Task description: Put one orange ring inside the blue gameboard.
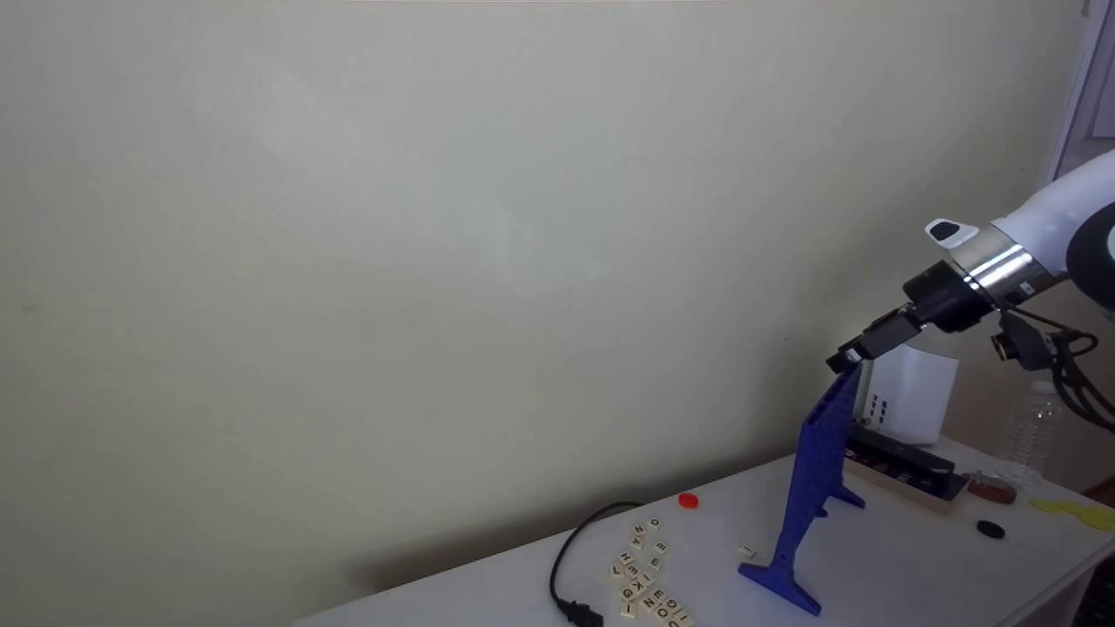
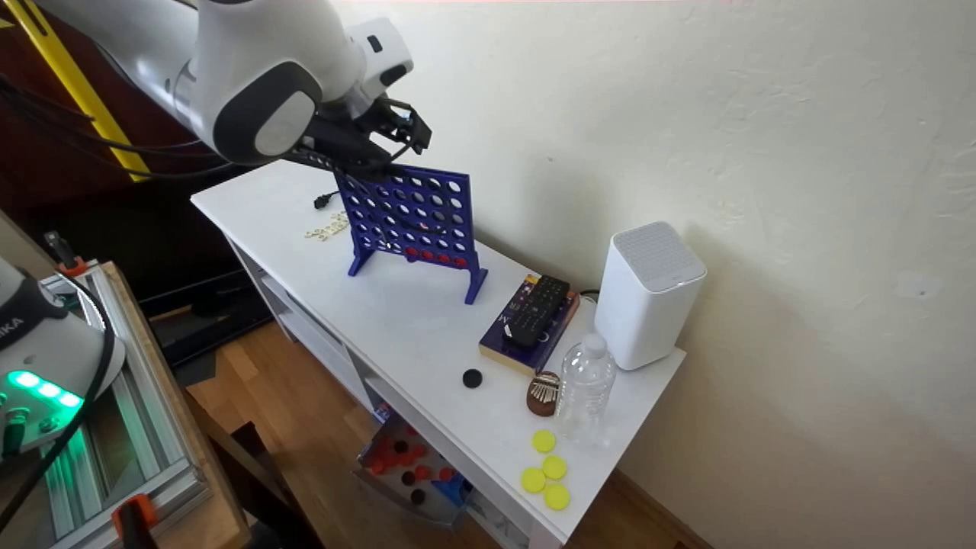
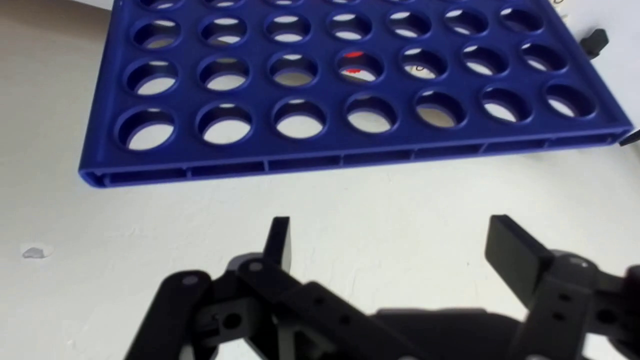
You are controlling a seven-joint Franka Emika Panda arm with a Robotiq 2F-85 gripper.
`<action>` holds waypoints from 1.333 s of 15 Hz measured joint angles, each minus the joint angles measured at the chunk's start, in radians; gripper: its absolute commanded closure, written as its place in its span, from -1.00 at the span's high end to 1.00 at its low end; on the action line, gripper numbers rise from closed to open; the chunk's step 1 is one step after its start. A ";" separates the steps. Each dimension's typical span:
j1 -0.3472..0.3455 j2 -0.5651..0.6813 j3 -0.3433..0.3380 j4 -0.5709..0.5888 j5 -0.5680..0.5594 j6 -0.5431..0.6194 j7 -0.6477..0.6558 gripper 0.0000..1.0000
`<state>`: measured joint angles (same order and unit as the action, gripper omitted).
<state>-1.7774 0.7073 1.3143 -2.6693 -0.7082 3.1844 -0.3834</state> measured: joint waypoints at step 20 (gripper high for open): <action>-0.595 -0.070 0.570 -0.047 0.049 -0.530 0.157 1.00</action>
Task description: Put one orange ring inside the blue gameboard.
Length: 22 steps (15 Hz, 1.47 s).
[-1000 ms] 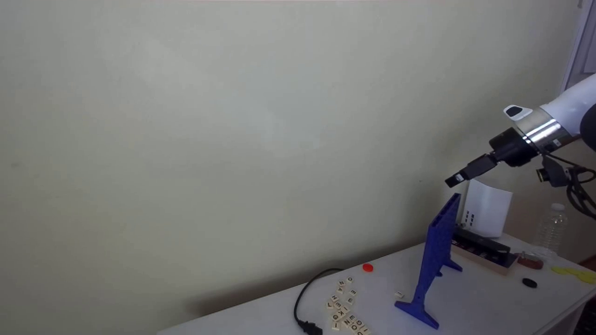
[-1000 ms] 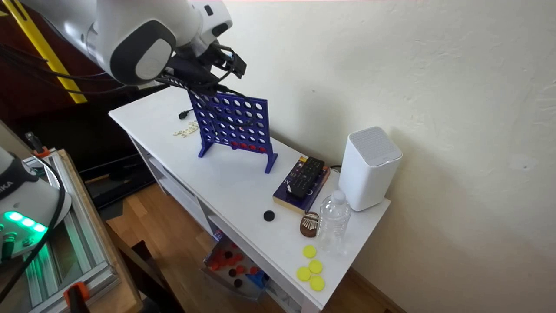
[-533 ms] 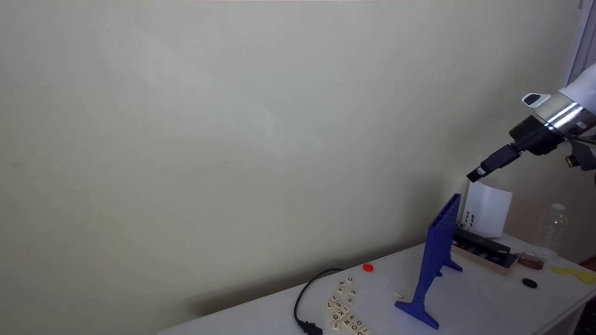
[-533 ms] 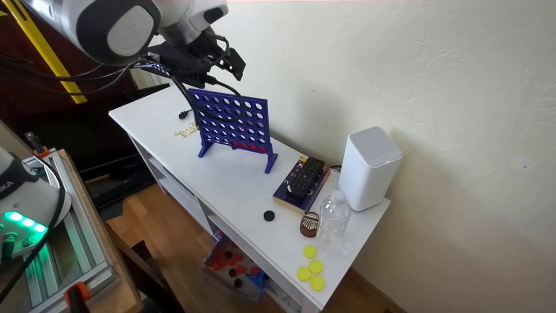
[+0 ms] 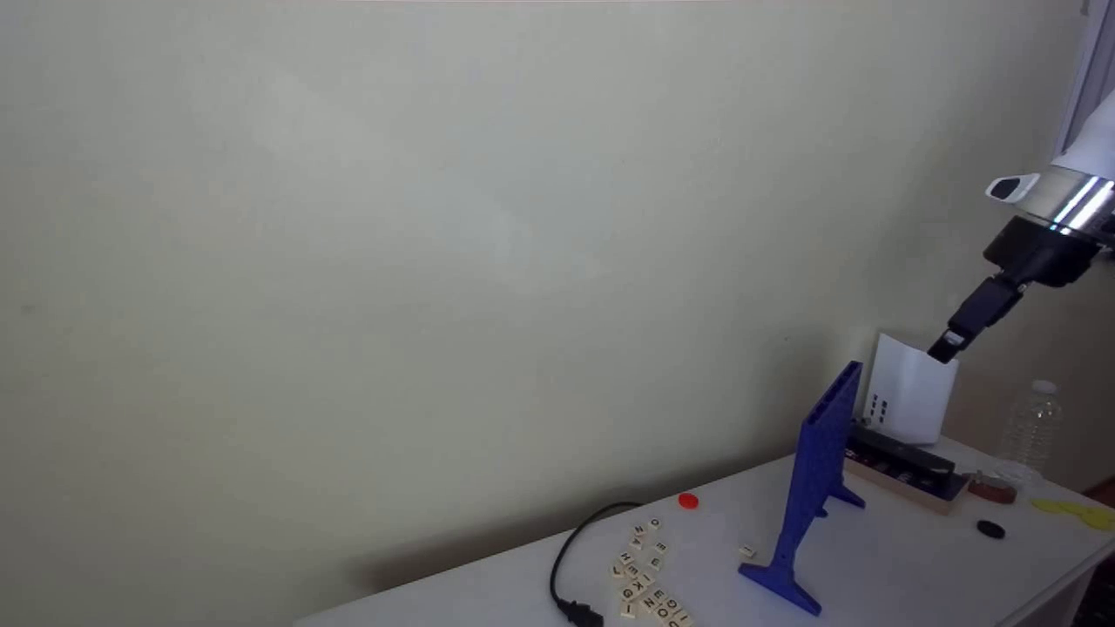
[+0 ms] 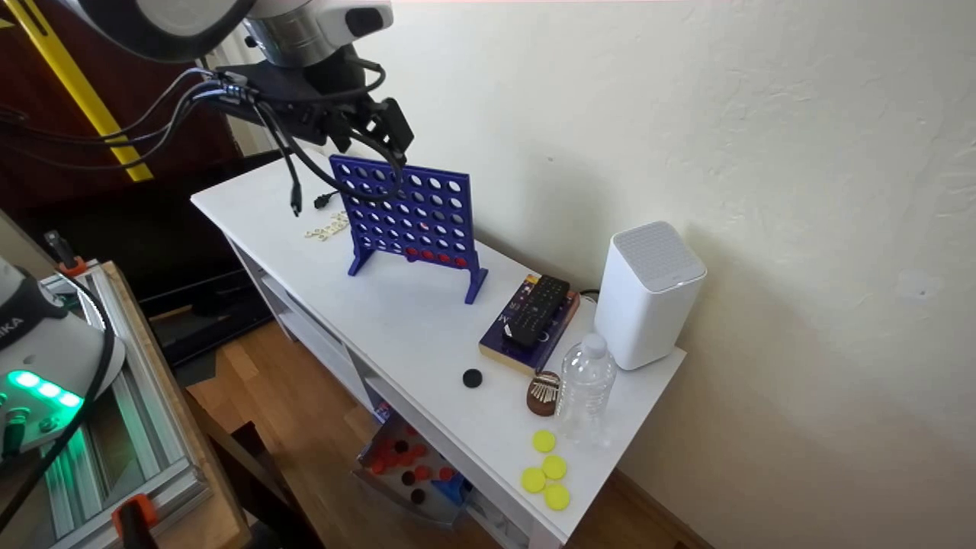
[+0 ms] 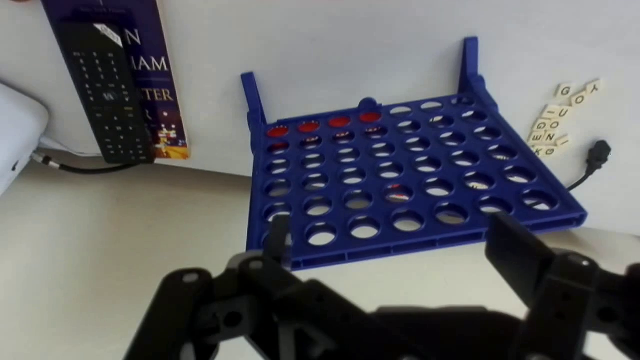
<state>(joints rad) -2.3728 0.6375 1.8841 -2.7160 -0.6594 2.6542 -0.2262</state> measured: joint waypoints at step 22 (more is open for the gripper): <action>0.092 -0.075 -0.142 -0.022 -0.010 -0.139 -0.005 1.00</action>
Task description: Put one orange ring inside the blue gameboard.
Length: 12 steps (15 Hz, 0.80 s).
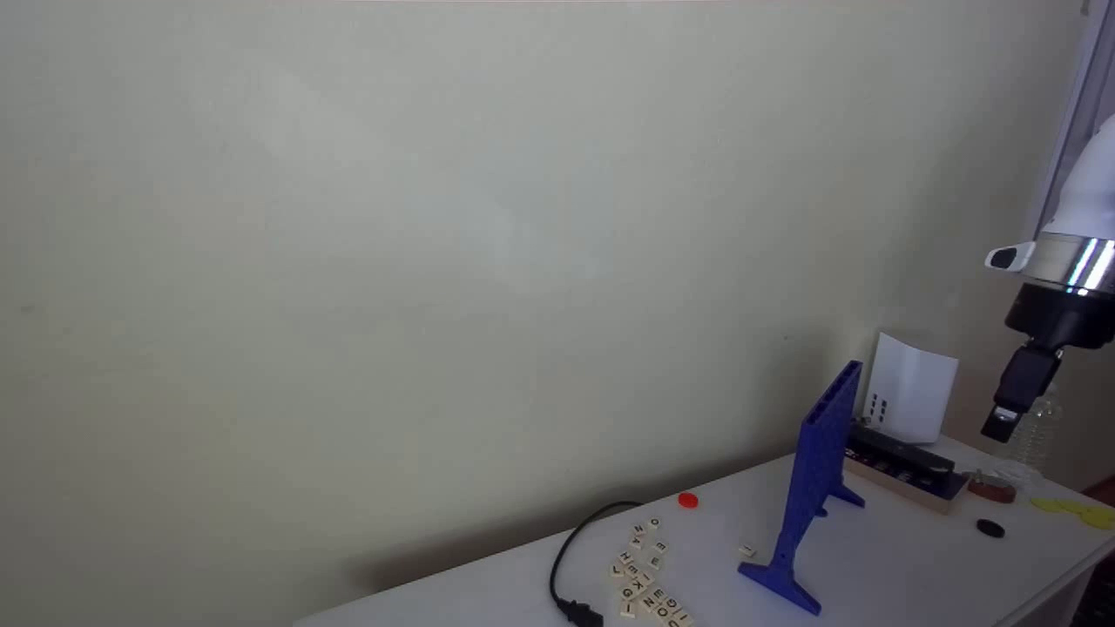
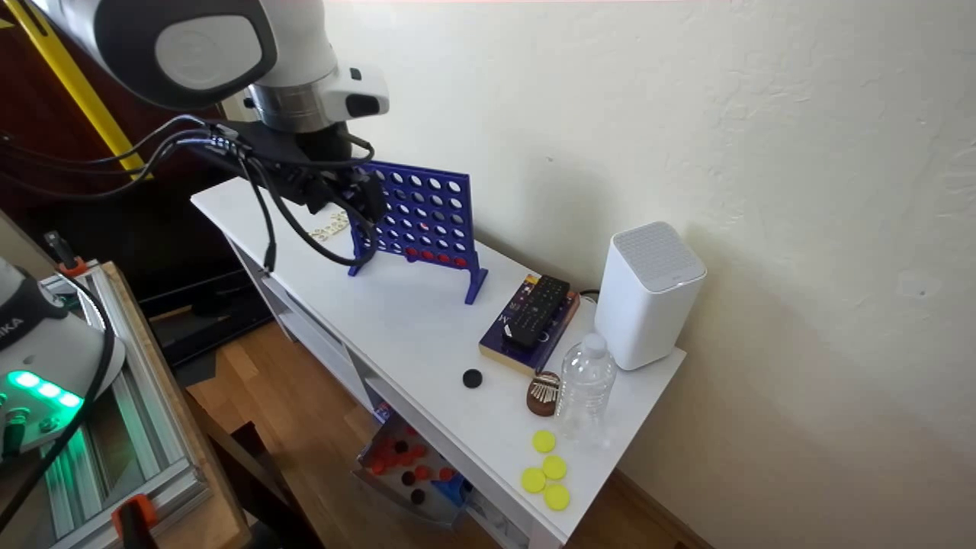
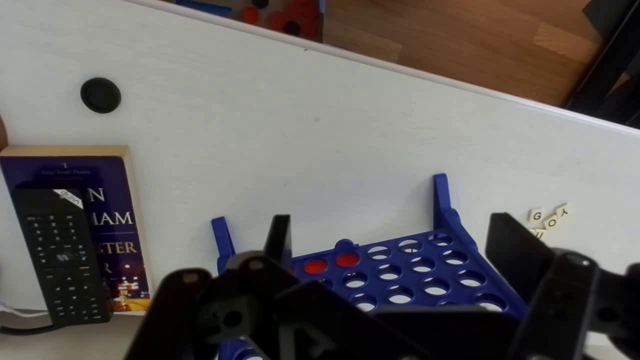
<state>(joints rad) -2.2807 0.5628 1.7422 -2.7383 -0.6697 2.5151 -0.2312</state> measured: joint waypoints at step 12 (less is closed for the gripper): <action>0.048 -0.023 -0.046 0.003 0.000 0.035 0.000 1.00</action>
